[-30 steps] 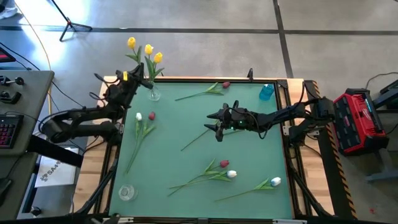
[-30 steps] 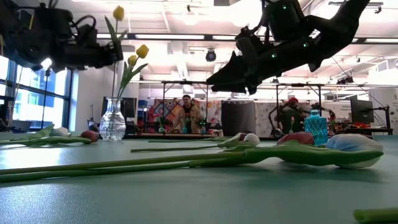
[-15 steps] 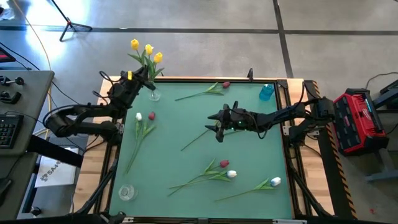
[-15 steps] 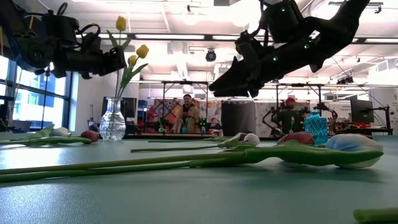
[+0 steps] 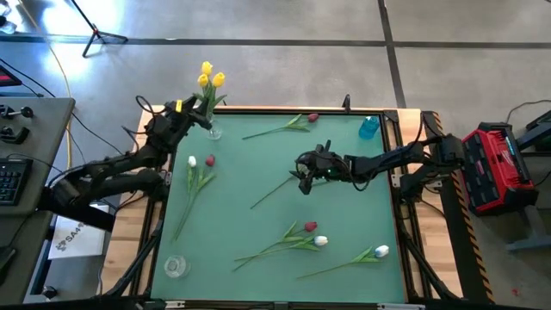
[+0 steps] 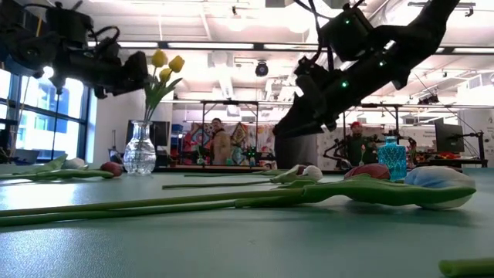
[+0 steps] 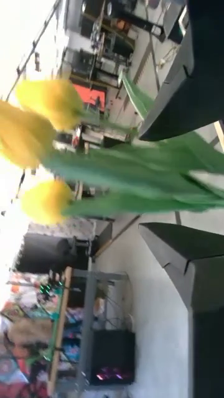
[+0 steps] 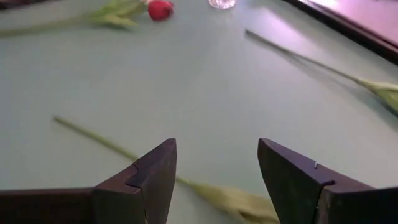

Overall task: Sort flowers into vase by color
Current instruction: Put the top right white flower into the blue vase

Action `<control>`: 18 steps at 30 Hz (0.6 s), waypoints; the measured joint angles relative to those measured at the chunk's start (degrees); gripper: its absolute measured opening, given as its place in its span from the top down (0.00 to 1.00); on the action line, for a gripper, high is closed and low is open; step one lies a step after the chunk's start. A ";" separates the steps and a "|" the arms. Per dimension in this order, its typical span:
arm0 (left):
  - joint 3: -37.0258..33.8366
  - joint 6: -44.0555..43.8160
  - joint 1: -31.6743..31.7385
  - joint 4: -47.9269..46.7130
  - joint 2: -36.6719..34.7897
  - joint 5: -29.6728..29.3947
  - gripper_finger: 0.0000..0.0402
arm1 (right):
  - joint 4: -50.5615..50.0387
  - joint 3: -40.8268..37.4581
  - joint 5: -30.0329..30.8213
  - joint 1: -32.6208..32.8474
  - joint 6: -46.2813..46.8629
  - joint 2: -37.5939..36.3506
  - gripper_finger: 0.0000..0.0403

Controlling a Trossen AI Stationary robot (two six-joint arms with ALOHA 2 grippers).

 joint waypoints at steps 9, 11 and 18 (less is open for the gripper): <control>0.00 13.70 -3.51 -11.42 -12.97 1.06 0.49 | -34.17 3.59 0.08 0.00 4.57 -8.40 0.48; 0.00 14.49 -4.99 -13.44 -15.33 1.05 0.49 | -38.86 3.76 1.12 -0.05 4.55 -9.24 0.48; 0.00 18.23 -11.41 -20.15 -21.55 0.80 0.52 | -47.58 3.80 0.90 -2.36 7.87 -9.41 0.48</control>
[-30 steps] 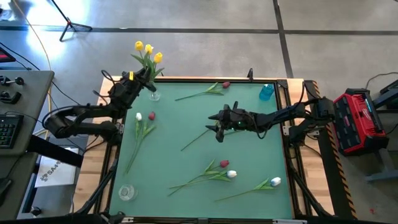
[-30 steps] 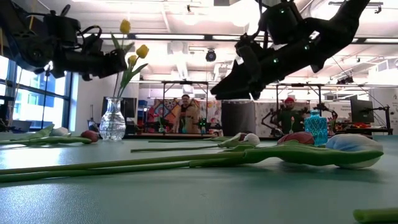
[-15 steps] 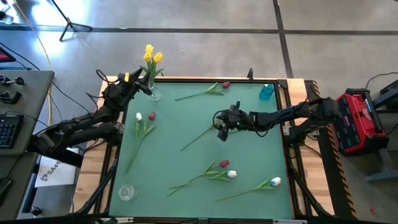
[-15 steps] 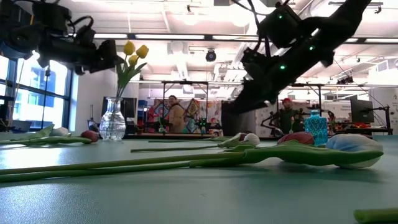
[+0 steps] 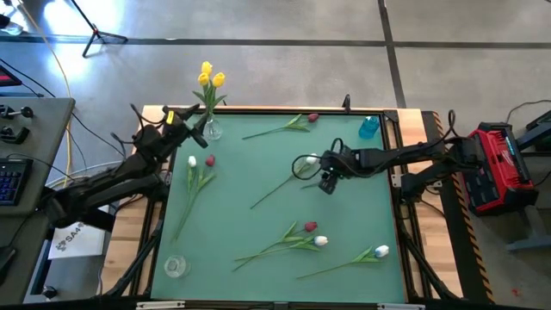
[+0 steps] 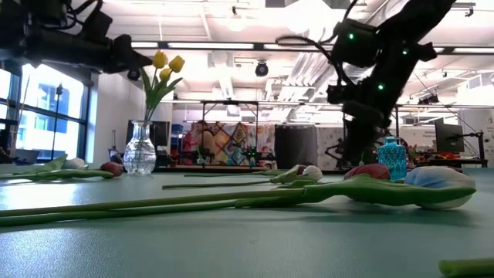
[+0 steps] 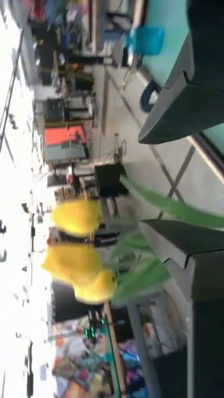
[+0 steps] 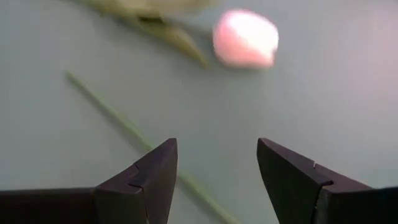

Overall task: Sort flowers into vase by color
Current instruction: Put the top right white flower into the blue vase

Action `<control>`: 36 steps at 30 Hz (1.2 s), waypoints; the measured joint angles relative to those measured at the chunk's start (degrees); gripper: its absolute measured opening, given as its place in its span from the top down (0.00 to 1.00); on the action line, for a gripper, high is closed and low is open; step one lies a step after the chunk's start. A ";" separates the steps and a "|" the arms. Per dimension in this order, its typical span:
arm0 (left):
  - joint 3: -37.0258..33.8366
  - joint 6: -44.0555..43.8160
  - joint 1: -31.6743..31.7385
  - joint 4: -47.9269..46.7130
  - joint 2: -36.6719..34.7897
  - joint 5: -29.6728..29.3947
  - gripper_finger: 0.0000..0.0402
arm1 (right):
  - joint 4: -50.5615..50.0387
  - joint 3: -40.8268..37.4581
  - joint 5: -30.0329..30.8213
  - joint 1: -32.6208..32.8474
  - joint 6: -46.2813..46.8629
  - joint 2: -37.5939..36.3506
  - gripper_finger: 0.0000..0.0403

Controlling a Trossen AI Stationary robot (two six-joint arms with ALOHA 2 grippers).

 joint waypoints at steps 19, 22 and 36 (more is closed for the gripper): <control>0.02 -2.66 -27.66 -16.89 -1.63 -2.55 0.53 | -1.63 0.00 -0.71 -0.29 3.65 0.02 0.48; 0.02 -5.19 -32.32 -15.65 1.70 -3.13 0.53 | 0.42 0.00 -1.91 -0.26 4.51 0.01 0.48; 0.68 -10.83 -44.85 9.71 31.74 -9.67 0.53 | 4.00 0.00 -11.08 2.02 3.31 0.02 0.48</control>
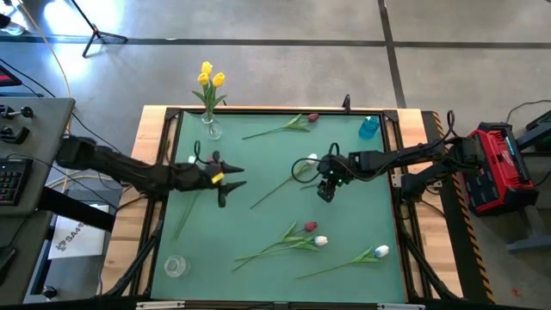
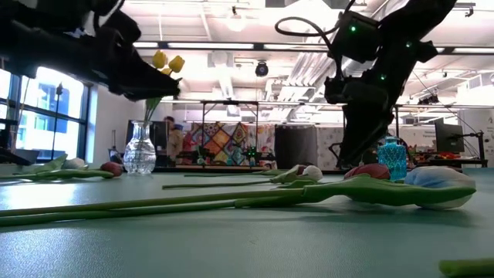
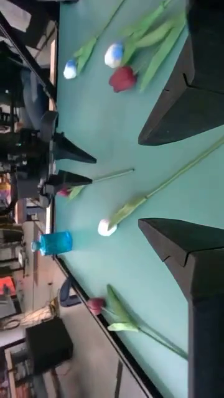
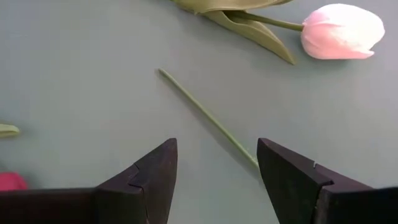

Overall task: Sort flowers into vase by color
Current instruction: Put the top right white flower into the blue vase

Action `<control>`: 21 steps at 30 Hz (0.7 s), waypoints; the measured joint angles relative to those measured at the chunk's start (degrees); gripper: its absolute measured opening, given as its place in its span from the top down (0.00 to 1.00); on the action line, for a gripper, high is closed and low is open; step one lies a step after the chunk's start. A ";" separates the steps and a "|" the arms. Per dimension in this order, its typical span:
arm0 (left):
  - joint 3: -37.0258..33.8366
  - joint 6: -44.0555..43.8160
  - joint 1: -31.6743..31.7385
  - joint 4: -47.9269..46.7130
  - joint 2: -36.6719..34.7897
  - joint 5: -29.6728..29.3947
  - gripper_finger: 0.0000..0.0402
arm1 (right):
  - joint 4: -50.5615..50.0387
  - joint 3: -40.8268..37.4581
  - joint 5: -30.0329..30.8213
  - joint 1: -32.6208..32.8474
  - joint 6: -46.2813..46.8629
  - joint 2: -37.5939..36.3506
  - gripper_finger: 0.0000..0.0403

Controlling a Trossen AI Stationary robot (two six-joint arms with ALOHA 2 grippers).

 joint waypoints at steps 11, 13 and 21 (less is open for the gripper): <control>17.96 -0.18 0.71 -6.79 24.58 0.89 0.53 | 2.49 0.00 6.05 -0.70 -0.91 0.00 0.48; 21.26 -0.37 1.04 -6.73 28.40 0.91 0.53 | 2.07 0.00 6.05 -0.80 1.09 0.00 0.48; 32.24 -11.16 4.33 -6.87 44.12 2.80 0.60 | 2.02 0.00 15.93 5.86 7.78 0.02 0.48</control>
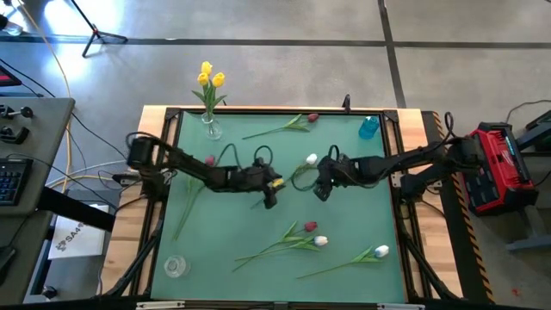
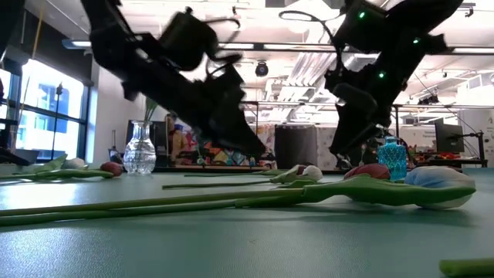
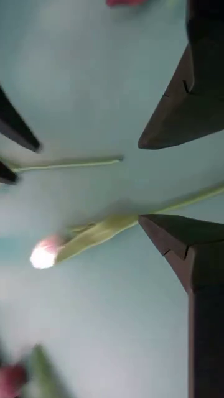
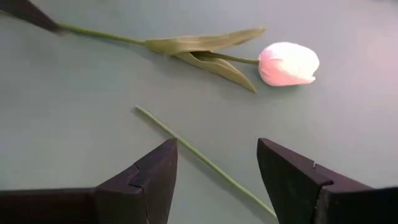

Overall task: Sort flowers into vase by color
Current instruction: Put the top right white flower into the blue vase

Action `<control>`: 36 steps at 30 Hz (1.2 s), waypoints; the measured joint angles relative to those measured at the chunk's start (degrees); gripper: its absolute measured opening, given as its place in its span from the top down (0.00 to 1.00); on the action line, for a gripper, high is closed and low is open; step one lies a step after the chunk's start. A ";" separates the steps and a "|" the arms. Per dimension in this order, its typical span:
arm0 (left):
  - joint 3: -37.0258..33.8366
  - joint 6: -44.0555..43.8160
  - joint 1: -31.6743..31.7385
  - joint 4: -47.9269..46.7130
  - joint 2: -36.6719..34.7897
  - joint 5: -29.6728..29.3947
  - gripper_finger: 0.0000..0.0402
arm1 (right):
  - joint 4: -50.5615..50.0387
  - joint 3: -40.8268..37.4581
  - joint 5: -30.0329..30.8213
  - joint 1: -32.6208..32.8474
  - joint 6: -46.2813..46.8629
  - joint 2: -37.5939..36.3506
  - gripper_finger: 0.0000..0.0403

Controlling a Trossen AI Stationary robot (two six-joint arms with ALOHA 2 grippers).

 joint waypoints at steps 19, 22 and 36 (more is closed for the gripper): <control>11.12 -1.77 5.97 -13.90 8.55 8.49 0.72 | 0.19 0.00 3.57 -3.83 -10.19 0.00 0.48; 11.20 -1.78 5.70 -15.76 8.49 7.94 0.78 | 1.41 0.00 3.58 -5.45 -10.26 0.00 0.48; 11.13 -5.42 4.58 -13.71 12.07 -1.66 0.99 | 5.99 -0.03 26.18 6.14 -4.54 -0.26 0.48</control>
